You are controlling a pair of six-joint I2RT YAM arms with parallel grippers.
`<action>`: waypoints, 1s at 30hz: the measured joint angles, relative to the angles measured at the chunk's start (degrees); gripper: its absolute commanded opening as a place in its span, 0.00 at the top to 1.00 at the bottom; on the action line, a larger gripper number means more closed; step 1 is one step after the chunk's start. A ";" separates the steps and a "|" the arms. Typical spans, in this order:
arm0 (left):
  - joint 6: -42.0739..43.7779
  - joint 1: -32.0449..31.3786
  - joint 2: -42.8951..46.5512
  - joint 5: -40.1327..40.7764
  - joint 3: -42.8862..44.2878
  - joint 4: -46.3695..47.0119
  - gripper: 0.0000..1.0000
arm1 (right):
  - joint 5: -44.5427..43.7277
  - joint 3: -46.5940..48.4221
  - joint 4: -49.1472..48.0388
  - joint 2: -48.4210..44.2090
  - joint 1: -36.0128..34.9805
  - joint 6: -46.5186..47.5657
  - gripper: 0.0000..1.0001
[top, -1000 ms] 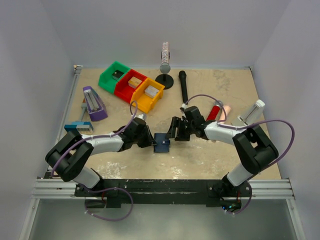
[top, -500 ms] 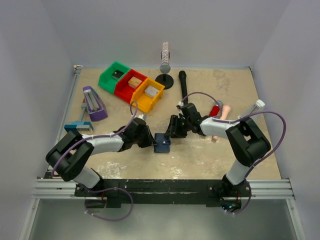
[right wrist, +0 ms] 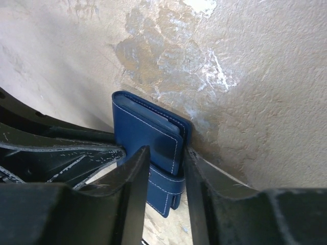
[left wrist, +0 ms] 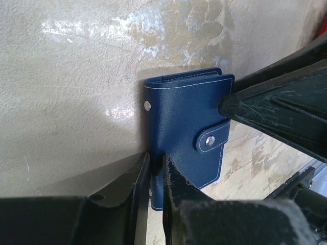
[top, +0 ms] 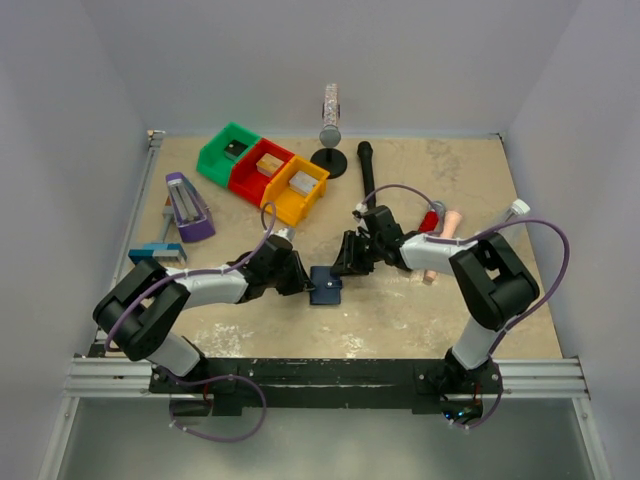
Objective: Take the credit cards out of the card holder
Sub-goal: Open the card holder at the center of the board.
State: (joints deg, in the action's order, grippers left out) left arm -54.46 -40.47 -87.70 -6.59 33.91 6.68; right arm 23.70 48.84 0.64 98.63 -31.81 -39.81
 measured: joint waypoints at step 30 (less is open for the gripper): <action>0.04 0.31 1.97 -0.52 -2.25 0.92 0.87 | 5.86 -4.94 -9.55 -0.81 1.40 0.37 1.00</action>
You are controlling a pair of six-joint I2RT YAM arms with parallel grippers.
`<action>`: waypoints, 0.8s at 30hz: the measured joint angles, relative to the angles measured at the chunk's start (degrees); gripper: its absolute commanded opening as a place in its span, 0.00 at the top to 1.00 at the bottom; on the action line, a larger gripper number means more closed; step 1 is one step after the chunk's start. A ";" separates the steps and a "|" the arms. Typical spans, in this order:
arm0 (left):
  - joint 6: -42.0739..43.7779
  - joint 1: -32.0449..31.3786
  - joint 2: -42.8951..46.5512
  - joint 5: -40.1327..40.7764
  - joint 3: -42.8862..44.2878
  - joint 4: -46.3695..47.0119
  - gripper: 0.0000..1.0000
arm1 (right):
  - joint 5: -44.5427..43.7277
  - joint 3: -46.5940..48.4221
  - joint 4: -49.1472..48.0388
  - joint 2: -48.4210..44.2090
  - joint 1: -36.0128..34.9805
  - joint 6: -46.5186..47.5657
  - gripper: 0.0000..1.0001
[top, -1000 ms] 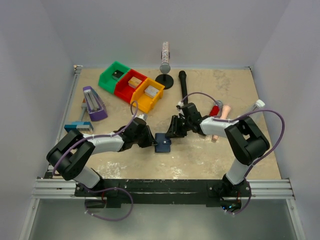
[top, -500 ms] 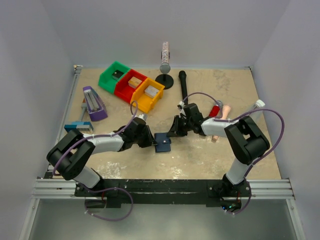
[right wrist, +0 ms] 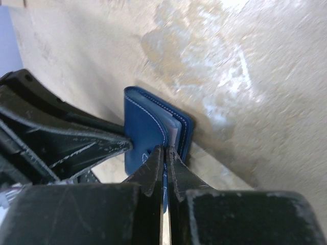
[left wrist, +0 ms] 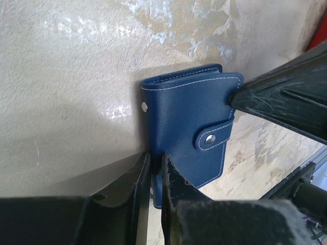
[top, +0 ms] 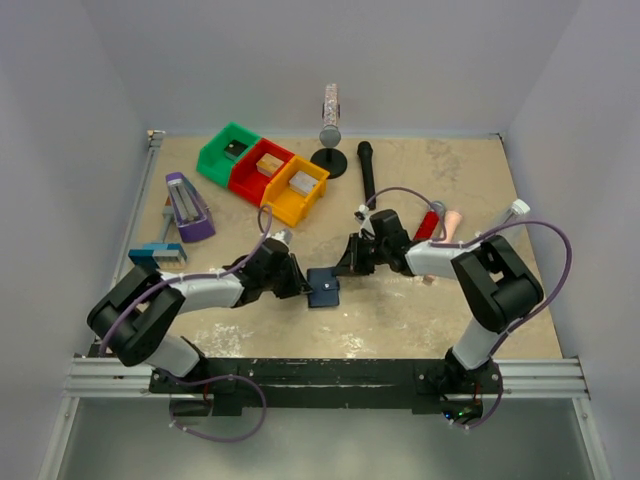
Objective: Take the credit cards out of the card holder
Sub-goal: Open the card holder at the center of the board.
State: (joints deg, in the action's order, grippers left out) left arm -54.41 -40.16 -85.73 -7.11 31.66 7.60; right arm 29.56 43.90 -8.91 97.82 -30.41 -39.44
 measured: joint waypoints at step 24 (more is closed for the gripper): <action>1.57 0.22 29.59 3.48 -11.50 4.37 0.30 | 5.14 -2.21 16.68 -28.44 -1.53 5.33 1.00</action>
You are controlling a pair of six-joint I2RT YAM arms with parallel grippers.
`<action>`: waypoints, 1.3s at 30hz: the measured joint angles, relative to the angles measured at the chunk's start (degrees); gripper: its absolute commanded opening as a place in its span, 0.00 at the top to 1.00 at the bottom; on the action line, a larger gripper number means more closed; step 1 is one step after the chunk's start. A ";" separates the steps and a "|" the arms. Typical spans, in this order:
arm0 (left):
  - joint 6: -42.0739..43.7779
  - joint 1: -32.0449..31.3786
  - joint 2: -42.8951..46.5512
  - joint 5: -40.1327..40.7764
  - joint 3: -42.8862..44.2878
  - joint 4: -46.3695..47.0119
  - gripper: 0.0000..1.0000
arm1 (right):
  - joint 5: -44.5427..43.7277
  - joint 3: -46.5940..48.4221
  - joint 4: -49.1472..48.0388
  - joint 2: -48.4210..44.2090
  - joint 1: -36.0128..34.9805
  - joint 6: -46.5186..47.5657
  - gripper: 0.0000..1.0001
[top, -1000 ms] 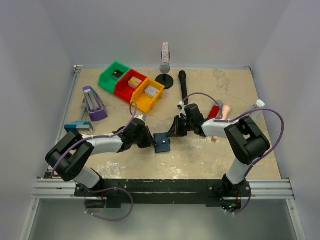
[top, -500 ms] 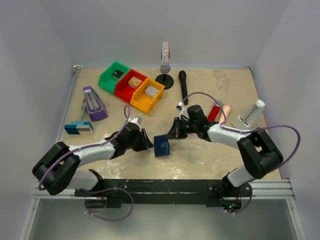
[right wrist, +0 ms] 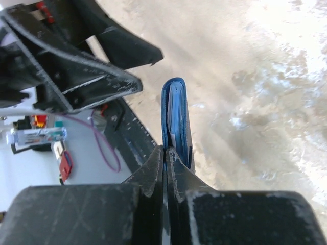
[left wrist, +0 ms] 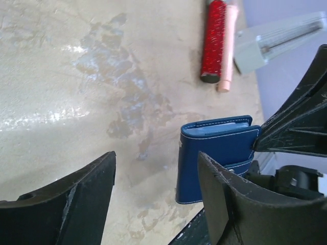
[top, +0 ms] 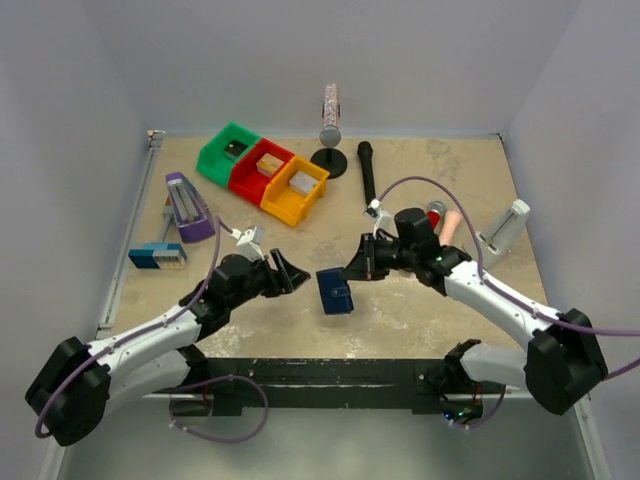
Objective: Take the credit cards out of the card holder
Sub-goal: Open the card holder at the center of the board.
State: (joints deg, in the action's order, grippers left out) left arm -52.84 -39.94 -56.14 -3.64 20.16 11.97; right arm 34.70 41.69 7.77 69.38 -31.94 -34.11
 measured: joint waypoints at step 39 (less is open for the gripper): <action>-3.65 0.55 -1.77 -24.90 -10.45 54.34 0.19 | 15.15 6.29 6.62 -11.89 -1.14 -2.34 1.00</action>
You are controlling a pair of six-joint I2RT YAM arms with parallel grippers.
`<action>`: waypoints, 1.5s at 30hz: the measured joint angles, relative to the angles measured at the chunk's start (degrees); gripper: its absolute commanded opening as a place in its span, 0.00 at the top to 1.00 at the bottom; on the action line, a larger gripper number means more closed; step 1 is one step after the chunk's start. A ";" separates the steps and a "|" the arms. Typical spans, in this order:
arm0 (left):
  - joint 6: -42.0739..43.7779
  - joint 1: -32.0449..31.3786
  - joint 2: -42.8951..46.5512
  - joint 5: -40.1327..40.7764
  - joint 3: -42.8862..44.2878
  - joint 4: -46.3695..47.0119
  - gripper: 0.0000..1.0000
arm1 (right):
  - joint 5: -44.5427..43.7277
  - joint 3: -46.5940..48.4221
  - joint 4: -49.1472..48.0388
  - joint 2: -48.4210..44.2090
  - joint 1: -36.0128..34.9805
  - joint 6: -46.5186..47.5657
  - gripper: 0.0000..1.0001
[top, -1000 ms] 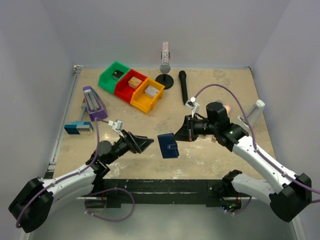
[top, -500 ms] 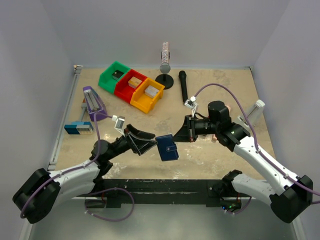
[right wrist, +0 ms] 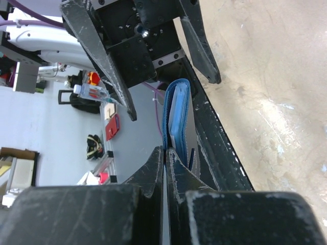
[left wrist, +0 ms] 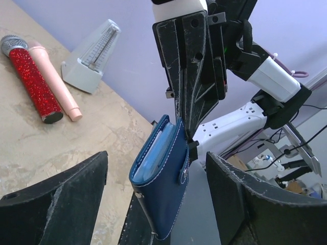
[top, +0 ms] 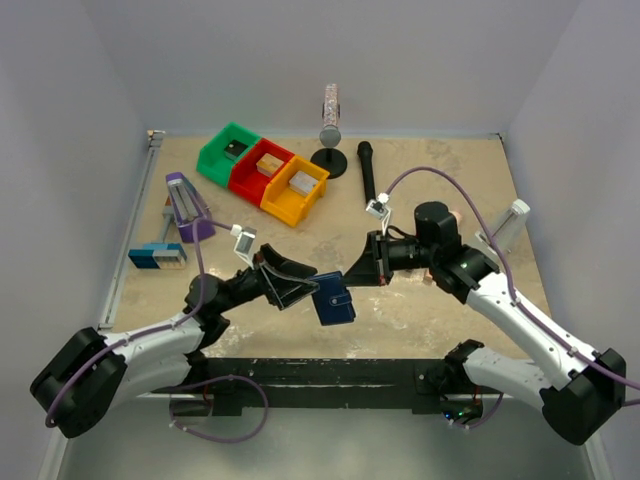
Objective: Take the credit cards out of the card holder
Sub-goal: Open the card holder at the center of the board.
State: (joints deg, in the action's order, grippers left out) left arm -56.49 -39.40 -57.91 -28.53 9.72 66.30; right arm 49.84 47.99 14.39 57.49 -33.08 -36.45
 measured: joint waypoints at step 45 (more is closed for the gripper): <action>-5.51 -0.15 -3.32 -4.96 -0.28 5.57 0.50 | 0.83 1.62 -2.64 2.54 -0.61 -1.42 1.00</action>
State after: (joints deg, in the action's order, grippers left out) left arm -62.00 -39.55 -61.23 -33.50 9.43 71.88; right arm 50.68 49.60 11.75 60.03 -33.69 -37.87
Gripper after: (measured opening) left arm 0.528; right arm 0.014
